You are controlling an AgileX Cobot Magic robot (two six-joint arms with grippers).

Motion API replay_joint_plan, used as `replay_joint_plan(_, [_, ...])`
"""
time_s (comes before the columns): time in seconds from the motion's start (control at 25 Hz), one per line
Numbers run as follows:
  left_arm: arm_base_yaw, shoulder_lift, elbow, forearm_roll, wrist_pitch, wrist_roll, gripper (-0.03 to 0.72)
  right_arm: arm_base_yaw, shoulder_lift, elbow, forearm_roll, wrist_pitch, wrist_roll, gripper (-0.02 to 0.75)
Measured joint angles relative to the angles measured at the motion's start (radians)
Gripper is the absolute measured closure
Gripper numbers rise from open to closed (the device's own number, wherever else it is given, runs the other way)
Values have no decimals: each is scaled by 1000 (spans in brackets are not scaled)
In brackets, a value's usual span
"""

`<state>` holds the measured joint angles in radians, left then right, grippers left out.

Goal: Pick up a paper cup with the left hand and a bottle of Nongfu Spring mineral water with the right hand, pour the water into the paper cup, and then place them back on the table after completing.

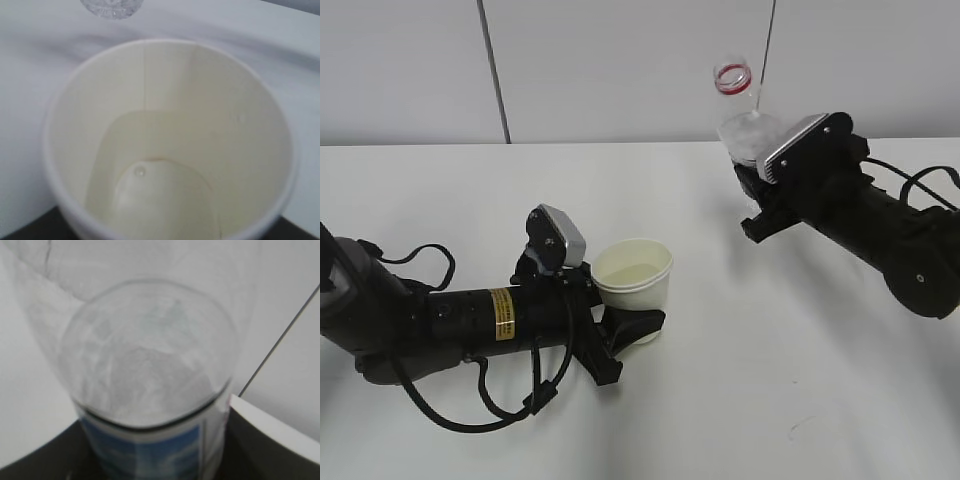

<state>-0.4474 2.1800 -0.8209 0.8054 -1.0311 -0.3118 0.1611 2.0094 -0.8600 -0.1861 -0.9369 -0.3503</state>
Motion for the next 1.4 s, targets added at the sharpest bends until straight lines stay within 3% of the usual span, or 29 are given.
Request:
replay_joint_plan(0.2, [0, 0, 0, -6, 0, 0, 311, 0, 0, 2, 0, 0, 304, 370])
replay_joint_plan(0.48, [0, 0, 0, -43, 0, 0, 311, 0, 0, 2, -2, -2, 501, 370])
replay_joint_plan(0.96, [12, -25, 0, -174, 53, 38, 311, 0, 0, 32, -18, 29, 539, 370])
replay_joint_plan(1.4, [133, -28, 0, -265, 53, 105, 311, 0, 0, 34, -18, 54, 539, 370])
